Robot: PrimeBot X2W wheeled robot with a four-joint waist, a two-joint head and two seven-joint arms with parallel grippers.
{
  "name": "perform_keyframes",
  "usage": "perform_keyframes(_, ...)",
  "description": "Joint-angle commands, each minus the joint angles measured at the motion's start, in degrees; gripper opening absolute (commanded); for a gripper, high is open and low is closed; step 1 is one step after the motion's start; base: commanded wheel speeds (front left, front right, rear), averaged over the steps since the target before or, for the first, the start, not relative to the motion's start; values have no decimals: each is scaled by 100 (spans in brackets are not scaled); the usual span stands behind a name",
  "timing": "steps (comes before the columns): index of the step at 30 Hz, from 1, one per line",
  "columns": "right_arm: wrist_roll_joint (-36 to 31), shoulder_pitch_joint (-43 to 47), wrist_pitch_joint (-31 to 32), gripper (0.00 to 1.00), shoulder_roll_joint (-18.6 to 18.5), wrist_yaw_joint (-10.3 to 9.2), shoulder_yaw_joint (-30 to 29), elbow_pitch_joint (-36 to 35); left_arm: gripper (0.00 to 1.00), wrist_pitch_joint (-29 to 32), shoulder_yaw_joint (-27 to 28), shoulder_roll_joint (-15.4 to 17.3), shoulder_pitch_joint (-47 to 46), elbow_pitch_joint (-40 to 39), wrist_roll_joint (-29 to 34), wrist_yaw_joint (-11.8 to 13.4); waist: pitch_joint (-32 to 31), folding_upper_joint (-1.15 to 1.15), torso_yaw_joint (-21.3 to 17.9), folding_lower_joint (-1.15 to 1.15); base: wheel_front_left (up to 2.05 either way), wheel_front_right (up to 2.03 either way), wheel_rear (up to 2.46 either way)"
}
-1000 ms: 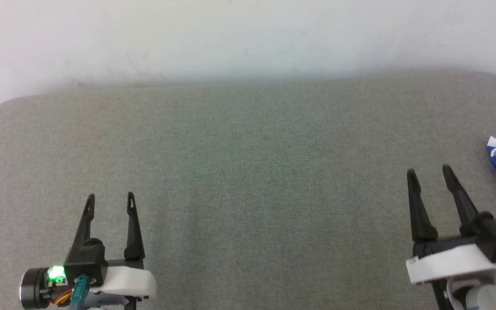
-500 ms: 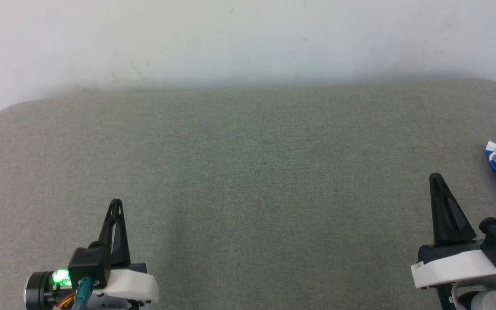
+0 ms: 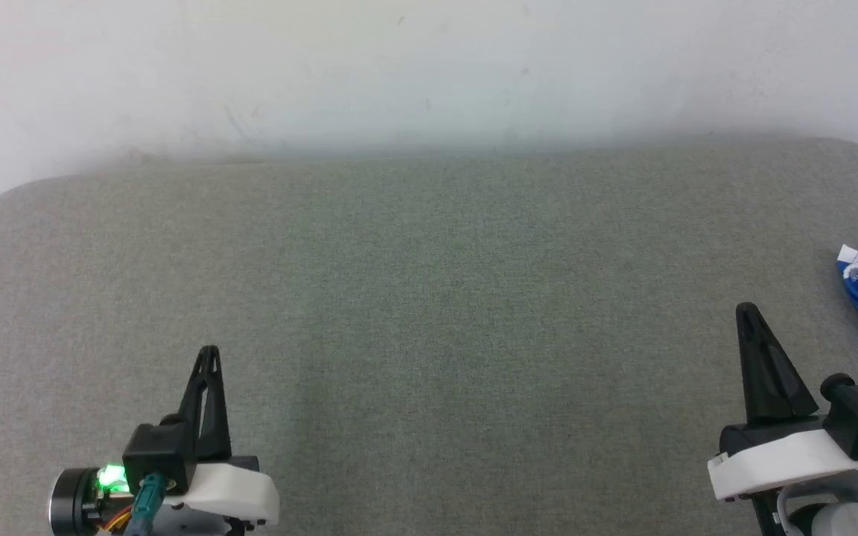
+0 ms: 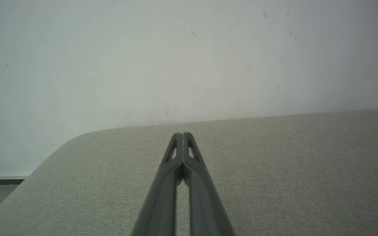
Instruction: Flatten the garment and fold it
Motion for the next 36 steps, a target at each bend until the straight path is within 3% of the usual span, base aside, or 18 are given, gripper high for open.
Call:
perform_keyframes(1, -37, -9, 29, 0, 11, -2, 15, -18, 0, 38, 44, -23, -33, -28, 43, -25, -2, 0, -1, 0, 0, 0, 0)
perform_keyframes(36, -211, -27, 439, 0, 31, -5, 127, -46, 0, 447, 148, -174, -88, -95, 130, -292, -79, 0, -30, 0, 0, 0, 0)
